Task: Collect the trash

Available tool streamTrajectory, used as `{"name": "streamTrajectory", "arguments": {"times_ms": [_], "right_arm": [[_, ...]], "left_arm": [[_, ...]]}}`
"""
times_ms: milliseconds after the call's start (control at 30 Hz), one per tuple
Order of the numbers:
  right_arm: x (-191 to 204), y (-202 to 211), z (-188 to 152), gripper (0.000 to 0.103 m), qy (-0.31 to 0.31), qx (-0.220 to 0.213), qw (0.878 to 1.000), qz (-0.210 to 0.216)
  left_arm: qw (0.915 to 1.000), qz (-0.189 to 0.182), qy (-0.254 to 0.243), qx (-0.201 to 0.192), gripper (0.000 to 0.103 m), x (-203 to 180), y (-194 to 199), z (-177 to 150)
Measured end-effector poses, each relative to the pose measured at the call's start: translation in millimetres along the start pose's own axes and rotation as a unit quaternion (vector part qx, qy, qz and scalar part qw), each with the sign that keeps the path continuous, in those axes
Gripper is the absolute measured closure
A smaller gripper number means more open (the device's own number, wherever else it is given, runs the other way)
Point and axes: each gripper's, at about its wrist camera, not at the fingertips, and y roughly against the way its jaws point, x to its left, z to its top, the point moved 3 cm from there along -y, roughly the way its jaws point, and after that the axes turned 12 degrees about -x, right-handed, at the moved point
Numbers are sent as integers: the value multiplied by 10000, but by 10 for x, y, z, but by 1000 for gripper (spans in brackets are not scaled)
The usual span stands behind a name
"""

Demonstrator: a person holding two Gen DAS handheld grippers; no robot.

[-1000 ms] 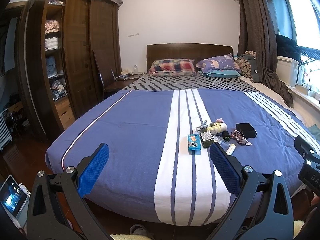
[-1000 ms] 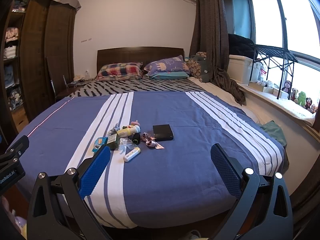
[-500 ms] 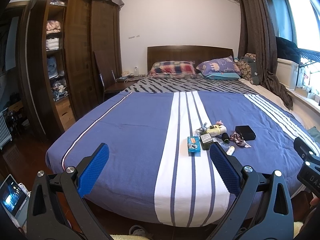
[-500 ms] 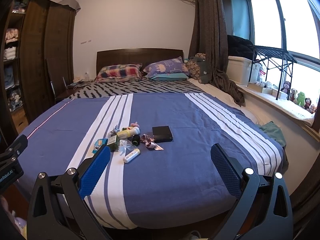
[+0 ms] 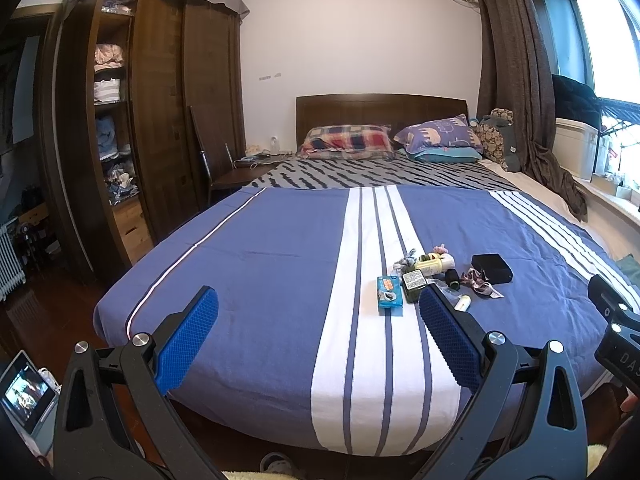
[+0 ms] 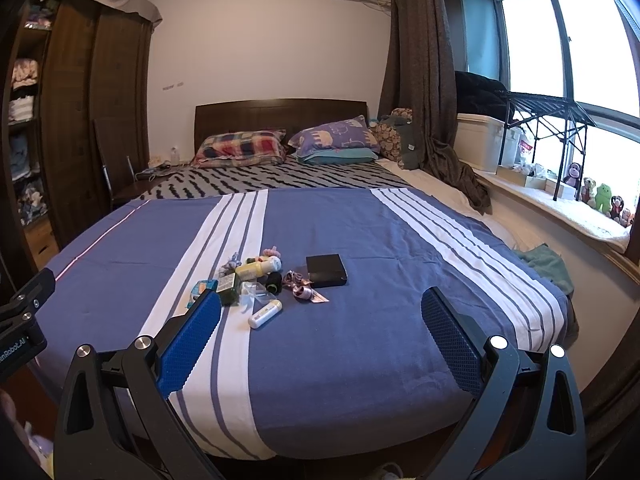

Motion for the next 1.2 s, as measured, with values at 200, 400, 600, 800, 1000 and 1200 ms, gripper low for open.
{"name": "streamTrajectory", "arguments": {"times_ms": [200,400,600,800,1000,1200], "right_arm": [[6,-49,-21,3,-11,35,10000,64],[2,-154,-67,3,79,-11,10000,-17],[-2,-413,-249,3,254,184,9994,-146],[-9,-725,-521,3,111,450,9988,-132],[101,-1128,-795,3,23,810,9967,-2],[262,-1577,-1025,17,-360,1299,9894,531]], "left_arm": [[10000,32,-31,28,8,-12,-44,-1],[9998,82,-117,134,8,-10,-194,-58],[9987,73,-252,434,8,-47,-495,-260],[9957,203,-632,648,8,-115,-845,-531],[9927,48,-779,924,8,-185,-1217,-800],[9900,-134,-675,1232,8,-139,-1550,-1004]]}}
